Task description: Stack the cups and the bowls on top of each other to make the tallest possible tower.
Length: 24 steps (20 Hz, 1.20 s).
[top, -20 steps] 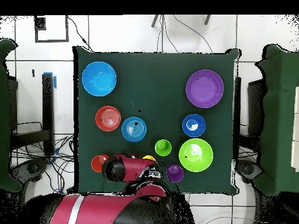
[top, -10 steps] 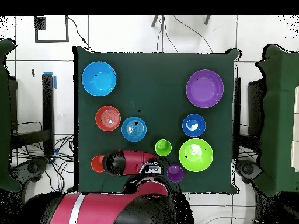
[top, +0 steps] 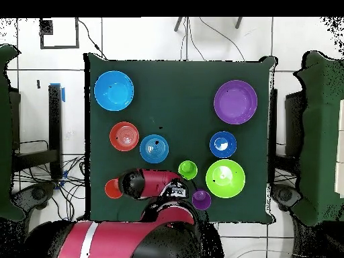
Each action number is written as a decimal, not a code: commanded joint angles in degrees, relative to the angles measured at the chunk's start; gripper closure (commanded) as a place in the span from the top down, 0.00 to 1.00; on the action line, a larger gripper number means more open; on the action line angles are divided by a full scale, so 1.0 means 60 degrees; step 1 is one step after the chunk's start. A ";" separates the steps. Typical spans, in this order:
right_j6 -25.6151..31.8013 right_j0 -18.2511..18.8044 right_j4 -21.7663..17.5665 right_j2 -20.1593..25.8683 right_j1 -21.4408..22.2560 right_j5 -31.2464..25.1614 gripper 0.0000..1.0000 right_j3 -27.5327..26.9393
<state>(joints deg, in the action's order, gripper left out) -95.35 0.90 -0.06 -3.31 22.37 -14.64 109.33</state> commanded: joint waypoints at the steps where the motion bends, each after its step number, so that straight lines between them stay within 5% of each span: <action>1: -0.1526 0.0303 0.0380 0.0421 -0.0494 0.1582 1.00 -0.2333; 24: -0.1624 0.0229 0.0534 0.0323 0.0614 0.0472 1.00 -0.1681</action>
<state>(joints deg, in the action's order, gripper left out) -95.36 1.08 0.02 -3.44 22.80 -14.57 108.87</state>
